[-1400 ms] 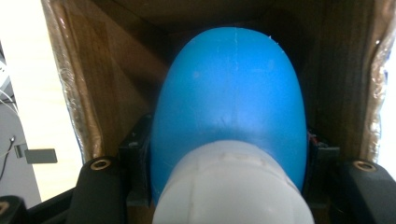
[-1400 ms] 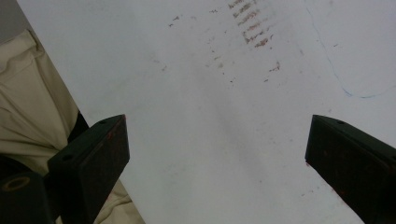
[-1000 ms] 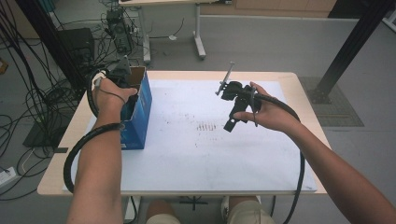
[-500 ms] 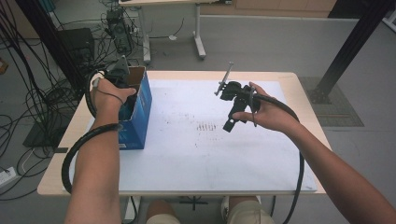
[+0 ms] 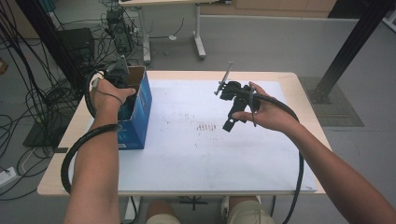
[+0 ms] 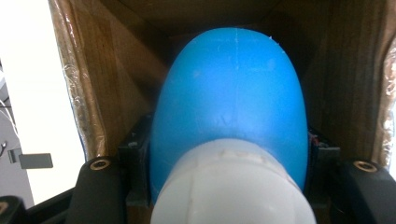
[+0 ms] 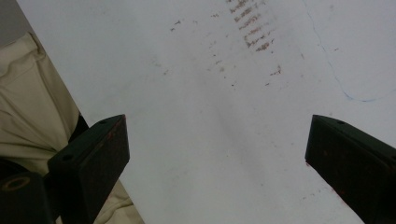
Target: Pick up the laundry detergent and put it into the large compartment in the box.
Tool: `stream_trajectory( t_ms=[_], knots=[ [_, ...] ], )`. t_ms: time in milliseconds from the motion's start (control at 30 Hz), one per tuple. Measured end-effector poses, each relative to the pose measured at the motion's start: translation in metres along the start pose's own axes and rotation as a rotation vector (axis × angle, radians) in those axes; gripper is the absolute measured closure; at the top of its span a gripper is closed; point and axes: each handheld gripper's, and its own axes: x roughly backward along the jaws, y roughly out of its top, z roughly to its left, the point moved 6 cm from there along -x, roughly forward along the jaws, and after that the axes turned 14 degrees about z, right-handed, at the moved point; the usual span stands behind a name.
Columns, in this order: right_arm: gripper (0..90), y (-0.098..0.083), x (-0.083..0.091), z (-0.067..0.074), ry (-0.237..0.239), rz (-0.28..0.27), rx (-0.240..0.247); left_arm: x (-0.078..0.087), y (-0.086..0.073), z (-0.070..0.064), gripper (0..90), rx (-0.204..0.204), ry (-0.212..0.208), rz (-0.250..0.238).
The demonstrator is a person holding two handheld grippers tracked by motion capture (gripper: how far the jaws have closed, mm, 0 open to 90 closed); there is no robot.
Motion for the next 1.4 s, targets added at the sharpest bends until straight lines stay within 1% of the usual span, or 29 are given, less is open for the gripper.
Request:
stream_trajectory(
  t_ms=[500,900,1400],
  knots=[
    [6.3,0.0002,-0.0001,0.0000,0.002,-0.005,0.004,0.0001,0.0004,-0.0002,37.0,0.000,0.001,0.005],
    [6.3,0.0006,0.0001,0.0000,0.002,-0.006,0.007,0.0005,0.0012,-0.0029,37.0,-0.005,0.010,0.008],
    [6.3,0.0015,0.0005,0.0009,0.002,-0.003,0.009,-0.0001,0.0006,-0.0033,37.0,-0.005,0.010,0.002]
  ],
)
